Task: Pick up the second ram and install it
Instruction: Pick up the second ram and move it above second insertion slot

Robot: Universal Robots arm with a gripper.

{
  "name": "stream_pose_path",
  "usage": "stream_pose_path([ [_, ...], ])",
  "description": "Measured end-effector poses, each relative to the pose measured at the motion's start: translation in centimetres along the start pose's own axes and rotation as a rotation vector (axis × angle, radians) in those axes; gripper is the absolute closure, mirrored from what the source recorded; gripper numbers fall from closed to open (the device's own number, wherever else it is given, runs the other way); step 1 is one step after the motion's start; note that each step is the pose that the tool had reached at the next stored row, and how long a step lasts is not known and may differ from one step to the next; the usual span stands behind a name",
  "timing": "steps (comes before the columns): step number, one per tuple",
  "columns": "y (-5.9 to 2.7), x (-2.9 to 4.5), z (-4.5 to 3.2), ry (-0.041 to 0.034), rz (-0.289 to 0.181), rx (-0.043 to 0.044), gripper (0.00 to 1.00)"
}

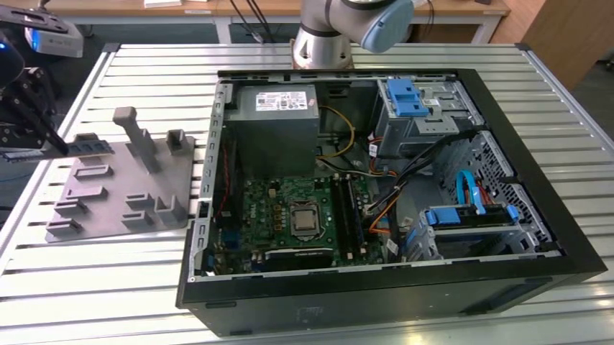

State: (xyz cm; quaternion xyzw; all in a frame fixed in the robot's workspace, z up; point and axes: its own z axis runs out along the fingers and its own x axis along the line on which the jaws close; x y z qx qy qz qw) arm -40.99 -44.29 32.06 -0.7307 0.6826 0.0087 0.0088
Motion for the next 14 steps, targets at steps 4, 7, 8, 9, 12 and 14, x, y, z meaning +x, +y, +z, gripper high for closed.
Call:
stream_pose_path([
  [4,0.00,-0.01,-0.37,0.0000,0.000,0.0001,0.86],
  [7,0.00,-0.01,-0.64,0.0001,0.000,-0.0001,0.86],
  [8,0.00,-0.02,-0.73,0.0001,0.000,0.0000,0.86],
  [9,0.00,-0.02,-0.82,0.0001,0.000,0.0000,0.86],
  [12,0.00,-0.03,-1.09,0.0000,0.000,0.0001,0.86],
  [14,0.00,-0.03,-1.29,0.0000,0.000,0.0000,0.86],
])
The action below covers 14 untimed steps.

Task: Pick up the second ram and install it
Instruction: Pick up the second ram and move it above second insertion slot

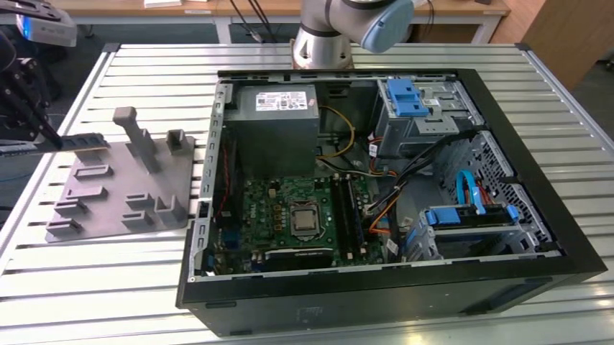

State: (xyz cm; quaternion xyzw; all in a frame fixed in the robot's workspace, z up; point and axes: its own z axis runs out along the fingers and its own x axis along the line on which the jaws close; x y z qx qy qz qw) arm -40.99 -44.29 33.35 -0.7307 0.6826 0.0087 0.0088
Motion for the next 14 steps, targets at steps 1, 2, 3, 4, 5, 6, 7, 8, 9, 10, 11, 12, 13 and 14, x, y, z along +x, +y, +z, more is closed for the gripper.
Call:
stream_pose_path([
  [1,0.00,0.00,-0.09,0.0000,0.000,0.0001,0.86],
  [2,0.00,0.00,-0.19,0.0000,0.000,0.0001,0.86],
  [3,0.00,-0.01,-0.29,0.0000,0.000,0.0000,0.86],
  [4,0.00,-0.01,-0.39,-0.0001,0.000,0.0001,0.86],
  [5,0.00,-0.01,-0.48,0.0000,0.000,0.0000,0.86],
  [6,0.00,-0.01,-0.58,0.0000,0.000,0.0000,0.86],
  [7,0.00,-0.02,-0.66,0.0000,0.000,0.0000,0.86],
  [8,0.00,-0.02,-0.75,0.0000,0.000,0.0000,0.86],
  [9,0.00,-0.02,-0.85,0.0000,0.000,0.0000,0.86],
  [10,0.00,-0.02,-0.94,0.0000,0.000,0.0000,0.86],
  [11,0.00,-0.03,-1.03,0.0000,0.000,0.0000,0.86],
  [12,0.00,-0.03,-1.12,0.0000,0.000,0.0000,0.86],
  [13,0.00,-0.03,-1.21,-0.0001,0.000,0.0001,0.86],
  [14,0.00,-0.03,-1.30,-0.0001,0.000,0.0001,0.86],
])
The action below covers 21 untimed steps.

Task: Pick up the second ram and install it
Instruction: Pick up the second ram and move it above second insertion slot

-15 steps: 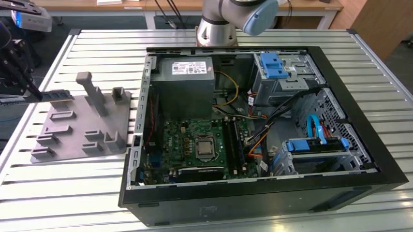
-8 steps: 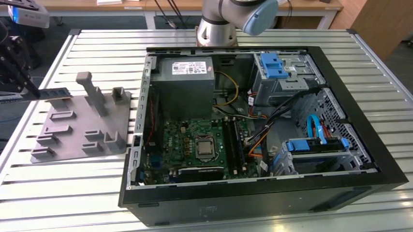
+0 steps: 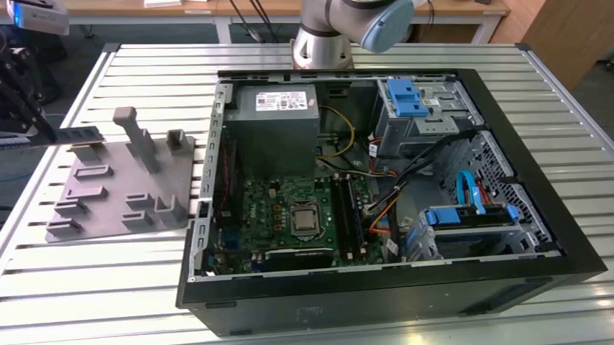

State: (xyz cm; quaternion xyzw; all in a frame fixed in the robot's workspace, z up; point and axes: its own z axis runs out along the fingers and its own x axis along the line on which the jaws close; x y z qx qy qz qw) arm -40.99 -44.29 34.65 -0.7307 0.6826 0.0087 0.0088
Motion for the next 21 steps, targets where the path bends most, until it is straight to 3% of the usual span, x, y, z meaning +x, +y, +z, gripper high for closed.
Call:
stream_pose_path([
  [21,0.00,-0.05,-2.11,0.0000,0.000,0.0000,0.86],
])
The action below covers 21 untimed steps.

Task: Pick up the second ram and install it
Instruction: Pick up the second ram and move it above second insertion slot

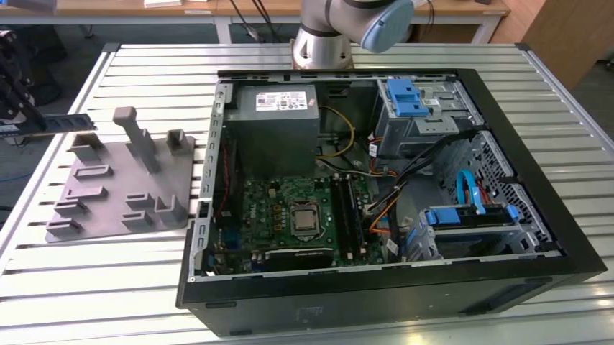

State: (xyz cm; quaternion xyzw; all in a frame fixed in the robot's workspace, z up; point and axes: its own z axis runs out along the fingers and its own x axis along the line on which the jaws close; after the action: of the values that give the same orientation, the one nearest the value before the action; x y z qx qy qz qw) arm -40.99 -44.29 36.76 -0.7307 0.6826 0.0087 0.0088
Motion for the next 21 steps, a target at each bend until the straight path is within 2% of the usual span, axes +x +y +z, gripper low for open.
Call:
stream_pose_path([
  [21,0.00,-0.05,-1.88,0.0000,0.000,0.0000,0.86],
])
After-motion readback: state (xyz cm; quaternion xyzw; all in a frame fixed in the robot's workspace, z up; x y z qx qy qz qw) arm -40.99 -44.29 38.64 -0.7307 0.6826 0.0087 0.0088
